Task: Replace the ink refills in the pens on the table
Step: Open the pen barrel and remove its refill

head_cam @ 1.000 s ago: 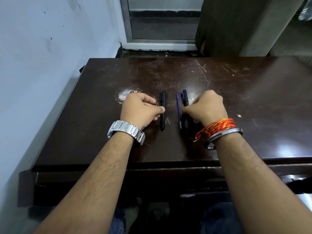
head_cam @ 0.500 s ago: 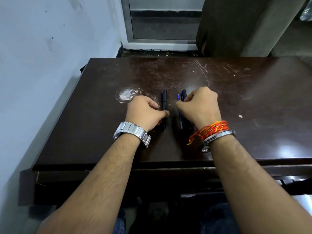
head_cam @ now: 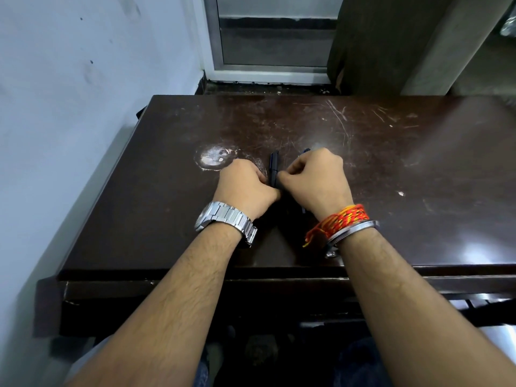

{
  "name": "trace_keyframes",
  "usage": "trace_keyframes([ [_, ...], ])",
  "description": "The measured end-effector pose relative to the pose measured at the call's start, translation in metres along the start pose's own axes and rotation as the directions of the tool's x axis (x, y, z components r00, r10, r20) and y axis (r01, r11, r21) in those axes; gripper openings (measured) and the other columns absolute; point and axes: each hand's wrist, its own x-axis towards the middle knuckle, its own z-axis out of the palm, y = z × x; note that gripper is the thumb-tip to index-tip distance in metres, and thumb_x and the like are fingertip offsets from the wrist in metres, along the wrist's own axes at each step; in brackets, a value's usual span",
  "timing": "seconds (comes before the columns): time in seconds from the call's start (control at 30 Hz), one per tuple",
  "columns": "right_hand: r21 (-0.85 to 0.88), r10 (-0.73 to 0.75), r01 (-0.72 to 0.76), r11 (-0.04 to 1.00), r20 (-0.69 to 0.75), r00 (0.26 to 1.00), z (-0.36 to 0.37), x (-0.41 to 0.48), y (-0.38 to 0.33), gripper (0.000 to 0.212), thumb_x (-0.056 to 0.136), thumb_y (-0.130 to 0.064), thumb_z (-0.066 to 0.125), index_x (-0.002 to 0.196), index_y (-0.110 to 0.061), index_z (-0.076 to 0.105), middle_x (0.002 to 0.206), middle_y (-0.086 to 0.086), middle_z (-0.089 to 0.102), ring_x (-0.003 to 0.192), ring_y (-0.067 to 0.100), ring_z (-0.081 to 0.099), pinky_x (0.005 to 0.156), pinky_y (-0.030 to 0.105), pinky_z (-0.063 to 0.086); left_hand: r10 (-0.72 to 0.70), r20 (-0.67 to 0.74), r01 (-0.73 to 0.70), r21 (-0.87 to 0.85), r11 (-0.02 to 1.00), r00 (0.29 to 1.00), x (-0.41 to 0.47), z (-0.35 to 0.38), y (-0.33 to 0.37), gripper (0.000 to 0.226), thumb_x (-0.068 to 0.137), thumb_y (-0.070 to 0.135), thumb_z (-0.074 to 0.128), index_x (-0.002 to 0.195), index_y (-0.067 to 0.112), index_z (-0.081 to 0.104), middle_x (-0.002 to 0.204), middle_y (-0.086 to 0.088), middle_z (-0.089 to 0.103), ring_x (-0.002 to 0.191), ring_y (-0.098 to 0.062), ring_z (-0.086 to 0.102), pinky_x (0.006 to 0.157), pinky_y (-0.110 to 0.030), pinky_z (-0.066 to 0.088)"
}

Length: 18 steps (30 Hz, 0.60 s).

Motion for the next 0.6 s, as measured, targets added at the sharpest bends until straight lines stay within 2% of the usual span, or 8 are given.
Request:
trace_keyframes([
  [0.1, 0.090, 0.014, -0.013, 0.996, -0.014, 1.000, 0.005, 0.000, -0.002, 0.026, 0.080, -0.040, 0.072, 0.073, -0.015, 0.075, 0.060, -0.007, 0.062, 0.070, 0.011, 0.062, 0.062, 0.020, 0.041, -0.010, 0.031, 0.012, -0.065, 0.998, 0.999, -0.001, -0.005, 0.001, 0.026, 0.056, 0.029, 0.073, 0.071, 0.008, 0.074, 0.066, -0.010, 0.072, 0.065, -0.026, 0.069, 0.054, -0.039, 0.055],
  [0.2, 0.239, 0.096, -0.100, 0.966, 0.030, 0.995, 0.012, 0.002, -0.004, 0.035, 0.079, -0.051, 0.071, 0.072, -0.016, 0.072, 0.065, -0.005, 0.070, 0.069, 0.011, 0.064, 0.061, 0.024, 0.048, 0.006, 0.070, 0.006, -0.175, 0.985, 0.998, -0.002, -0.012, 0.003, 0.032, 0.050, 0.032, 0.069, 0.074, 0.010, 0.073, 0.066, -0.010, 0.073, 0.065, -0.028, 0.071, 0.058, -0.041, 0.058],
  [0.27, 0.353, 0.138, -0.142, 0.925, 0.038, 0.990, 0.014, 0.005, -0.004, 0.033, 0.079, -0.050, 0.073, 0.073, -0.017, 0.073, 0.062, -0.004, 0.070, 0.065, 0.012, 0.067, 0.065, 0.030, 0.055, 0.048, 0.136, -0.016, -0.231, 0.973, 0.989, -0.003, -0.017, 0.003, 0.031, 0.049, 0.030, 0.072, 0.074, 0.012, 0.071, 0.065, -0.010, 0.073, 0.058, -0.025, 0.070, 0.058, -0.038, 0.058],
  [0.33, 0.446, 0.177, -0.171, 0.879, 0.028, 0.984, 0.013, 0.007, -0.004, 0.032, 0.078, -0.048, 0.075, 0.073, -0.016, 0.074, 0.059, -0.003, 0.068, 0.060, 0.015, 0.066, 0.066, 0.037, 0.058, 0.072, 0.209, -0.017, -0.253, 0.967, 0.975, -0.004, -0.022, 0.000, 0.027, 0.052, 0.024, 0.076, 0.075, 0.015, 0.068, 0.063, -0.007, 0.073, 0.048, -0.017, 0.065, 0.050, -0.030, 0.053],
  [0.43, 0.622, 0.190, -0.193, 0.759, 0.071, 0.979, 0.013, 0.006, -0.007, 0.029, 0.075, -0.040, 0.082, 0.065, -0.014, 0.072, 0.053, -0.002, 0.064, 0.047, 0.011, 0.057, 0.053, 0.032, 0.052, 0.069, 0.222, -0.020, -0.216, 0.976, 0.973, -0.001, -0.024, -0.006, 0.027, 0.053, 0.028, 0.077, 0.076, 0.019, 0.066, 0.057, 0.002, 0.070, 0.045, -0.011, 0.065, 0.043, -0.021, 0.049],
  [0.5, 0.689, 0.141, -0.196, 0.698, 0.136, 0.981, 0.014, 0.003, -0.009, 0.026, 0.074, -0.035, 0.084, 0.062, -0.016, 0.071, 0.051, -0.003, 0.061, 0.044, 0.008, 0.052, 0.049, 0.026, 0.047, 0.047, 0.152, -0.005, -0.265, 0.964, 0.987, 0.000, -0.022, -0.006, 0.028, 0.055, 0.038, 0.072, 0.075, 0.020, 0.068, 0.059, 0.002, 0.072, 0.049, -0.014, 0.069, 0.047, -0.029, 0.058],
  [0.6, 0.740, 0.075, -0.199, 0.643, 0.198, 0.977, 0.017, -0.001, -0.013, 0.022, 0.076, -0.029, 0.084, 0.067, -0.014, 0.071, 0.052, -0.002, 0.063, 0.043, 0.006, 0.053, 0.045, 0.021, 0.044, 0.025, 0.075, 0.007, -0.399, 0.917, 0.997, 0.001, -0.015, -0.003, 0.024, 0.069, 0.035, 0.063, 0.082, 0.017, 0.073, 0.070, -0.008, 0.075, 0.064, -0.028, 0.073, 0.062, -0.053, 0.060],
])
